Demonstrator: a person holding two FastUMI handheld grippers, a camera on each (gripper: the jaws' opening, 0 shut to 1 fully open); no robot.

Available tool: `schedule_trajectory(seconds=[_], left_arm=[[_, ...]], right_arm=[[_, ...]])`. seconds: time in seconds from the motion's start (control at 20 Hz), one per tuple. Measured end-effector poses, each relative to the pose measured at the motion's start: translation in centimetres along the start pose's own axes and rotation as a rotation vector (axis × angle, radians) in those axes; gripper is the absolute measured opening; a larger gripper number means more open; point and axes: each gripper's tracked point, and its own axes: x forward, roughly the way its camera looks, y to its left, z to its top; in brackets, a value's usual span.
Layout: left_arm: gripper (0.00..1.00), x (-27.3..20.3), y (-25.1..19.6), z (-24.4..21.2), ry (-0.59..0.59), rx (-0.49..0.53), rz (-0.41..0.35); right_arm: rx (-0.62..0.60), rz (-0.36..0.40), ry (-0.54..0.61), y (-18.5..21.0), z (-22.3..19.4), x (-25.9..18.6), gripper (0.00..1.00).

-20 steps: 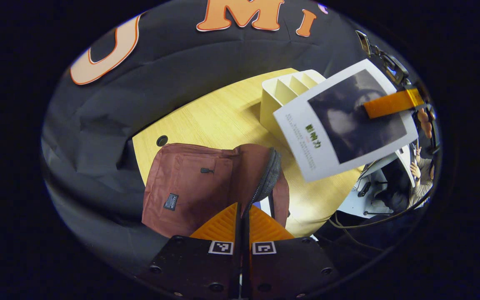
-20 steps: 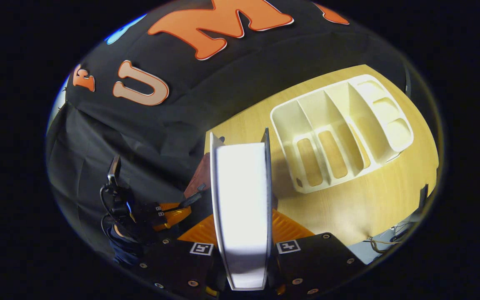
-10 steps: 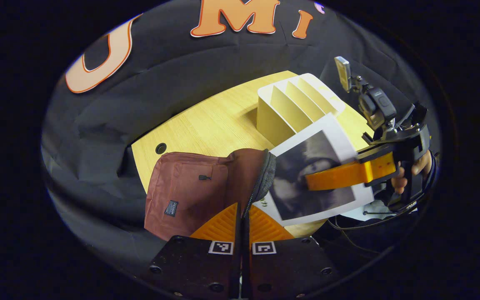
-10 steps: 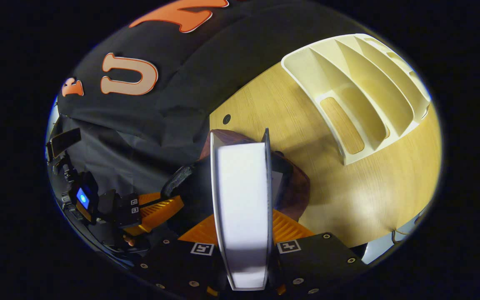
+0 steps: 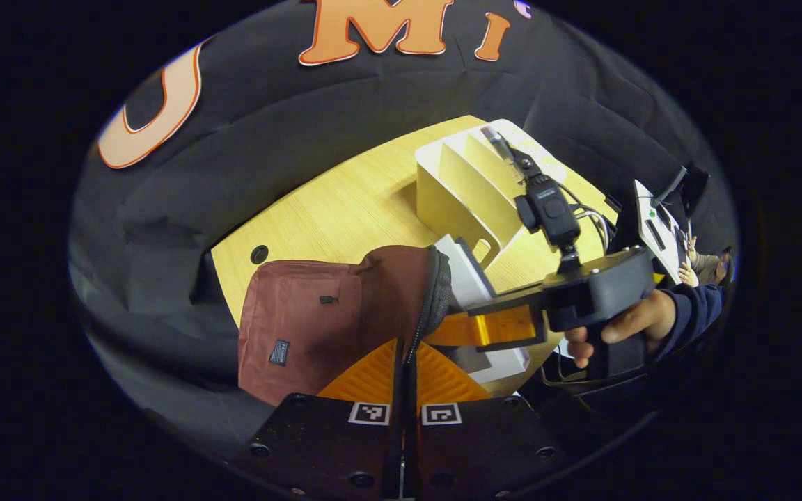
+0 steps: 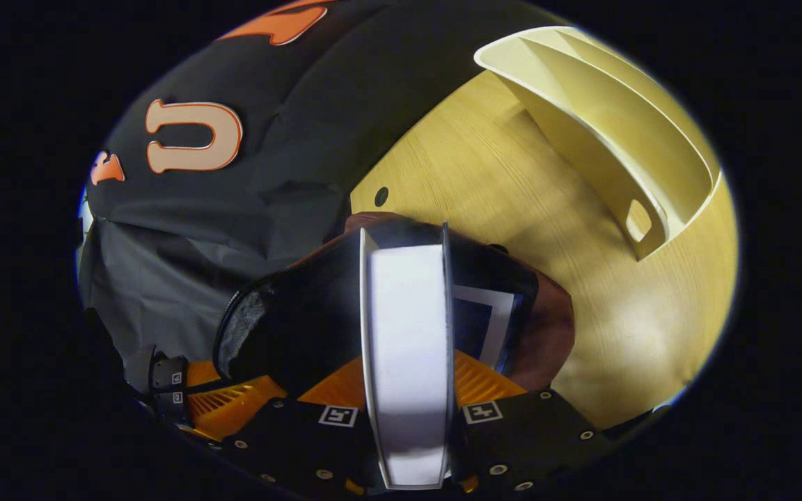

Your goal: Open the schoolbag, grab two books from the bookshelf and put them into the schoolbag.

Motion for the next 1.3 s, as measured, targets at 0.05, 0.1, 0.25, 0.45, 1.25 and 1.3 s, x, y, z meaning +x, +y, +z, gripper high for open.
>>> schedule_trajectory(seconds=[0.05,0.1,0.25,0.45,1.25,1.3], left_arm=[[0.02,0.2,-0.3,0.1,0.000,-0.002,-0.007],[0.02,0.2,-0.6,0.1,0.001,-0.003,-0.015],[0.02,0.3,-1.2,0.6,-0.006,-0.012,-0.032],[0.02,0.3,-1.0,0.6,-0.008,-0.036,-0.040],[0.03,2.2,-0.7,-0.5,-0.042,-0.132,-0.067],[0.02,2.6,-1.0,-0.8,-0.040,-0.132,-0.074]], right_arm=[[0.017,0.014,0.007,0.1,-0.3,0.6,0.40],[0.043,0.033,0.006,0.2,-0.5,1.1,0.40],[0.081,0.058,-0.001,0.2,-1.5,2.7,0.40],[0.134,0.095,-0.028,0.5,-2.4,5.1,0.40],[0.016,-0.001,-0.087,-2.6,0.6,0.8,0.97],[0.011,-0.019,-0.116,-3.2,1.4,-0.6,0.97]])
